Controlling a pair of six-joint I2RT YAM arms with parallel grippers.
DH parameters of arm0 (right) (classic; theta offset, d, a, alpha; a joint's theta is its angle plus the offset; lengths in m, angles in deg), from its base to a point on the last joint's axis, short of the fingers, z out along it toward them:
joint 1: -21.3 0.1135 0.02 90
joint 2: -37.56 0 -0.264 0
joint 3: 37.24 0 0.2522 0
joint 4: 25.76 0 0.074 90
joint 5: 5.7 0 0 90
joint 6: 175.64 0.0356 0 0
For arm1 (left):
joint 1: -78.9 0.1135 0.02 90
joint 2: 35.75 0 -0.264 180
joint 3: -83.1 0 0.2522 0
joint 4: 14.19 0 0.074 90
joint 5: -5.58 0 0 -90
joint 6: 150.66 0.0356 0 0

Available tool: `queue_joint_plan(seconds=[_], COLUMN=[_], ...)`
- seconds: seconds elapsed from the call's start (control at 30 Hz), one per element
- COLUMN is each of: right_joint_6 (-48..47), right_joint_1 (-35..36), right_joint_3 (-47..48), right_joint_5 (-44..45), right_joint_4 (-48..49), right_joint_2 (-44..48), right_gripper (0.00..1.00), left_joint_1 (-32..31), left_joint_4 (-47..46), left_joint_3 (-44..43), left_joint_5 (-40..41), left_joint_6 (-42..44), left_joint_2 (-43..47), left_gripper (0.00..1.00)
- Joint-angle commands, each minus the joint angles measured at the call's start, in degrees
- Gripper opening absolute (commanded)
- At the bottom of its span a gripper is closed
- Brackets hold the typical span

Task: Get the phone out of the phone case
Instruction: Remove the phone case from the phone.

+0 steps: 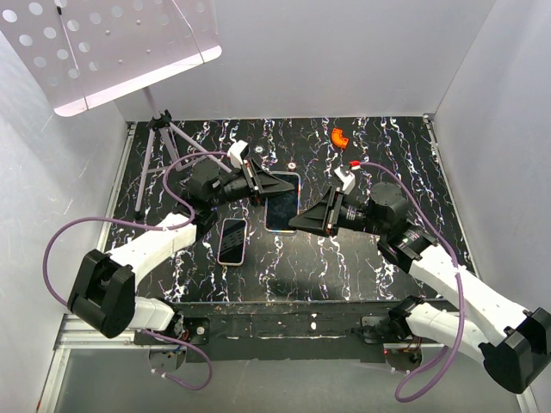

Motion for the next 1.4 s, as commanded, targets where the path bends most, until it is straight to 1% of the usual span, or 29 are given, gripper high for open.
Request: queue_joint_plan(seconds=[0.0, 0.03, 0.1, 0.13, 0.17, 0.2, 0.27, 0.3, 0.33, 0.37, 0.43, 0.53, 0.57, 0.63, 0.67, 0.73, 0.83, 1.0, 1.1, 1.27, 1.3, 1.37], right_joint_6=[1.4, 1.9, 2.9, 3.0, 2.9, 2.6, 2.2, 2.3, 2.4, 2.7, 3.5, 5.7, 6.5, 7.9, 8.7, 10.1, 11.0, 14.5, 15.7, 17.6, 17.8, 18.2], right_joint_1=[-0.2, -0.2, -0.2, -0.2, -0.3, -0.4, -0.9, -1.3, -1.7, -2.1, -3.3, -5.0, -5.6, -7.1, -7.7, -8.4, -8.7, -10.2, -10.4, -10.5, -10.6, -10.5], right_joint_3=[1.6, 1.6, 0.9, 0.9, 1.0, 1.0, 0.8, 0.6, 0.4, 0.1, -0.8, -2.1, -2.4, -3.1, -3.4, -4.0, -4.4, -6.3, -6.7, -6.5, -6.5, -6.5], right_joint_5=[2.6, 2.4, 1.8, 1.5, 1.3, 1.2, 0.6, 0.1, -0.6, -1.2, -2.7, -5.1, -5.8, -6.8, -7.2, -7.9, -7.9, -7.3, -6.5, -6.6, -6.6, -6.4], right_joint_4=[6.6, 7.4, 9.5, 9.9, 9.7, 9.0, 8.7, 8.7, 8.7, 8.7, 9.8, 11.8, 12.5, 13.4, 13.9, 15.3, 15.8, 18.6, 19.3, 21.6, 21.8, 22.3], right_joint_2=[-1.3, -1.7, -2.4, -2.5, -2.4, -2.1, -1.1, -0.7, -0.1, 0.5, 1.8, 3.6, 4.2, 5.6, 6.1, 6.8, 7.5, 8.7, 9.2, 8.8, 8.8, 8.9], right_gripper=[0.33, 0.29, 0.16, 0.09, 0.02, 0.01, 0.01, 0.01, 0.01, 0.01, 0.01, 0.01, 0.01, 0.01, 0.01, 0.01, 0.01, 0.01, 0.01, 0.01, 0.01, 0.01], left_joint_1=[-1.7, -1.8, -1.9, -1.9, -1.9, -1.8, -1.7, -1.6, -1.3, -1.0, -0.5, 0.8, 1.0, 1.3, 1.3, 1.3, 1.3, 1.3, 1.3, 0.7, 0.2, -0.7], left_joint_4=[-2.3, -1.7, 0.2, 1.3, 2.7, 3.6, 5.2, 6.0, 7.2, 8.2, 11.0, 17.3, 19.1, 20.9, 21.0, 19.0, 12.4, 4.5, -1.1, -3.6, -3.5, -1.9], left_joint_3=[-0.2, -0.5, -1.1, -1.5, -1.6, -1.5, -1.4, -1.6, -1.7, -1.8, -2.0, -2.7, -2.6, -1.9, -1.2, 1.1, 4.6, 8.3, 10.8, 11.1, 10.7, 9.6], left_joint_5=[-1.0, -1.0, -1.3, -1.6, -1.6, -1.5, -1.8, -2.0, -2.3, -2.4, -2.6, -2.5, -2.2, -1.6, -1.2, -1.2, -1.9, -2.9, -2.9, -3.3, -3.5, -3.8], left_joint_6=[-1.1, -0.7, 0.6, 1.4, 2.3, 3.4, 5.2, 6.2, 7.3, 8.4, 11.3, 17.0, 18.3, 20.3, 20.7, 20.0, 16.7, 12.7, 10.4, 9.8, 9.9, 10.8], left_joint_2=[4.2, 4.4, 4.8, 5.1, 5.7, 6.2, 7.3, 7.8, 8.3, 8.8, 10.1, 12.0, 12.8, 14.3, 15.3, 16.6, 18.0, 20.2, 21.7, 21.8, 21.5, 20.2], left_gripper=[0.00, 0.00, 0.00, 0.10, 0.25, 0.43, 0.65, 0.74, 0.76, 0.81, 0.84, 0.86, 0.83, 0.74, 0.74, 0.76, 0.79, 0.80, 0.76, 0.70, 0.67, 0.59])
